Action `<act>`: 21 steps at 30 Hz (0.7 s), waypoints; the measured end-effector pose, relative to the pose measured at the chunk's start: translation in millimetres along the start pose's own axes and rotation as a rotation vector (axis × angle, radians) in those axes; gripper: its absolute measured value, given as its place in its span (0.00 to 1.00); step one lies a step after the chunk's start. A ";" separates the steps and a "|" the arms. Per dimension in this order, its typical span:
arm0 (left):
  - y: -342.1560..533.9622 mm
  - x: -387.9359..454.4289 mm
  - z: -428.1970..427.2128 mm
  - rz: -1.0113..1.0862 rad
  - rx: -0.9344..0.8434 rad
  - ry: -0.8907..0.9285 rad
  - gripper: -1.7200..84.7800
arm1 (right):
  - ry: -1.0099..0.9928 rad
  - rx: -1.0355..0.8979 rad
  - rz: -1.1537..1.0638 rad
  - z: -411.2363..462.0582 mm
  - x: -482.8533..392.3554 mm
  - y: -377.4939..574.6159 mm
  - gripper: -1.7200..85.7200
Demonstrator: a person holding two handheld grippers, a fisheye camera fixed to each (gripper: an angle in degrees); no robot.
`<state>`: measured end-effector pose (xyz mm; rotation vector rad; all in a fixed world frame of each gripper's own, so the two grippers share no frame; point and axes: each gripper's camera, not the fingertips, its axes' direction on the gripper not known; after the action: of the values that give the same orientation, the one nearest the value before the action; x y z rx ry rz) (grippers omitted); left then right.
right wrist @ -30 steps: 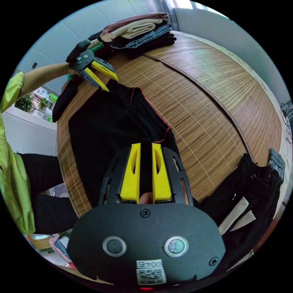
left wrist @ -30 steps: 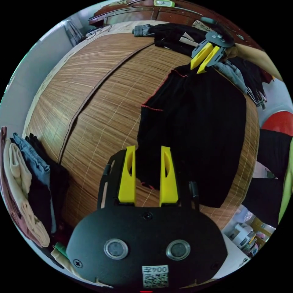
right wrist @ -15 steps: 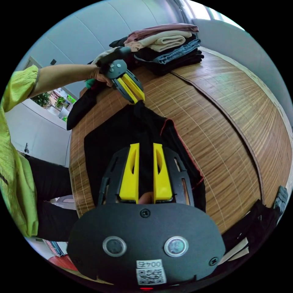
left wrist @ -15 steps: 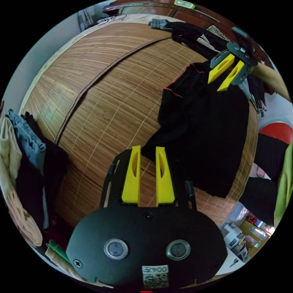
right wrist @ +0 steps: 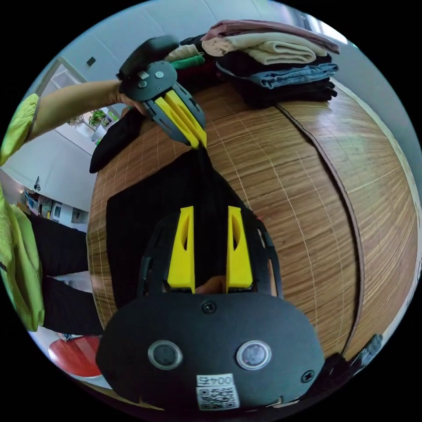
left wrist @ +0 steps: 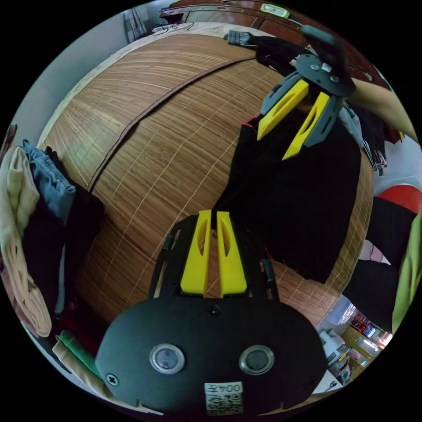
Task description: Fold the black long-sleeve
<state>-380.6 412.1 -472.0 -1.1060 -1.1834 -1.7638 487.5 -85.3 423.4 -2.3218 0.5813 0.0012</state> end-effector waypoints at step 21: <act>-52.9 93.1 36.6 0.466 -0.032 -0.220 0.10 | 0.116 -0.025 -0.127 -7.1 -56.4 -38.9 0.06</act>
<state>-452.5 453.3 -395.0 -1.4862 -0.9246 -1.3322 451.6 -42.5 463.7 -2.3909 0.4927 -0.1875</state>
